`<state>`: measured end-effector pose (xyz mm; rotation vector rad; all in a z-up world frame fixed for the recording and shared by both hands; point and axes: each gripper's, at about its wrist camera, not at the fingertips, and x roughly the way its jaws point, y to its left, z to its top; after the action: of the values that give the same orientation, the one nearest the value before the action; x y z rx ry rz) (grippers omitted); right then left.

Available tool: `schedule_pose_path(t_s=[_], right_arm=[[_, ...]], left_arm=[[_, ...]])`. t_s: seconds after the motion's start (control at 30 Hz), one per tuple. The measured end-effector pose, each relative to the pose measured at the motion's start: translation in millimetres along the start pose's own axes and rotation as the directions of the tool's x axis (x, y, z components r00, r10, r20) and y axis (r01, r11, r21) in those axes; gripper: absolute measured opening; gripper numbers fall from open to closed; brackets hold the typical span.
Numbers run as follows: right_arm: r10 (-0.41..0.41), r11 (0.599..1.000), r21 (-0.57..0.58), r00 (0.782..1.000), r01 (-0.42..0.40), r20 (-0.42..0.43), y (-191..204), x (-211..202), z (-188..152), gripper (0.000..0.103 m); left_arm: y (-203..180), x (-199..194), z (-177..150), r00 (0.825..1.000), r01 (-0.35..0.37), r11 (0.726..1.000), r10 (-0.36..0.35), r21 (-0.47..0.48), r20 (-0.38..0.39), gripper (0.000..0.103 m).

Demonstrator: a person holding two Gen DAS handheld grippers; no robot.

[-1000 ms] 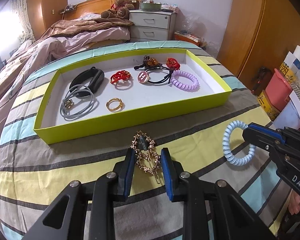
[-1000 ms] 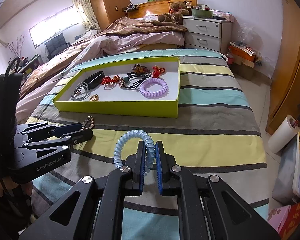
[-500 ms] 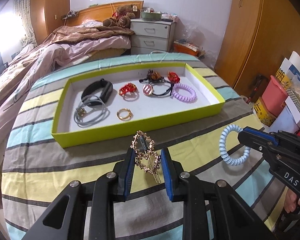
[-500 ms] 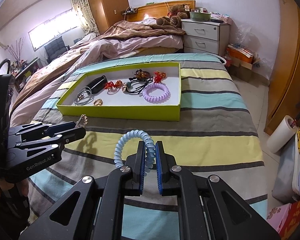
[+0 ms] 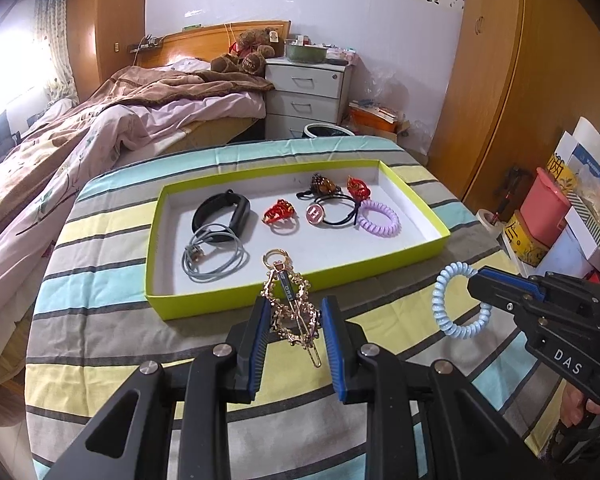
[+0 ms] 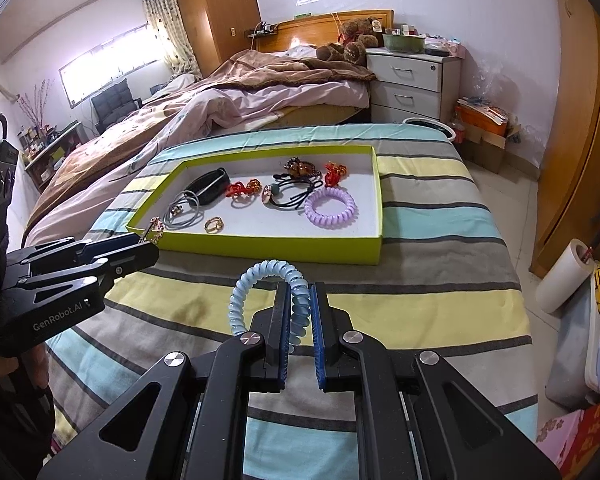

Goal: Organize jewelry
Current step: 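Carry the gold bracelet with the left gripper over the box while the right carries the blue coil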

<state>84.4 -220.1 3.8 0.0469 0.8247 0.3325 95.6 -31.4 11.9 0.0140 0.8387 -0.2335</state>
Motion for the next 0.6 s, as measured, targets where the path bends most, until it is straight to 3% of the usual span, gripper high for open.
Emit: schedule_pose_path(t_s=[0.23, 0.6], right_arm=[[0.003, 1.000, -0.007, 1.000, -0.003, 0.014, 6, -3, 7, 0.010], [0.006, 1.000, -0.001, 0.999, -0.005, 0.044, 5, 4, 38, 0.010]], left_arm=[[9, -6, 5, 1.000, 0.016, 1.000, -0.016, -0.012, 0.013, 0.027], [37, -7, 40, 0.999, 0.023, 0.999, -0.022, -0.023, 0.048, 0.027]])
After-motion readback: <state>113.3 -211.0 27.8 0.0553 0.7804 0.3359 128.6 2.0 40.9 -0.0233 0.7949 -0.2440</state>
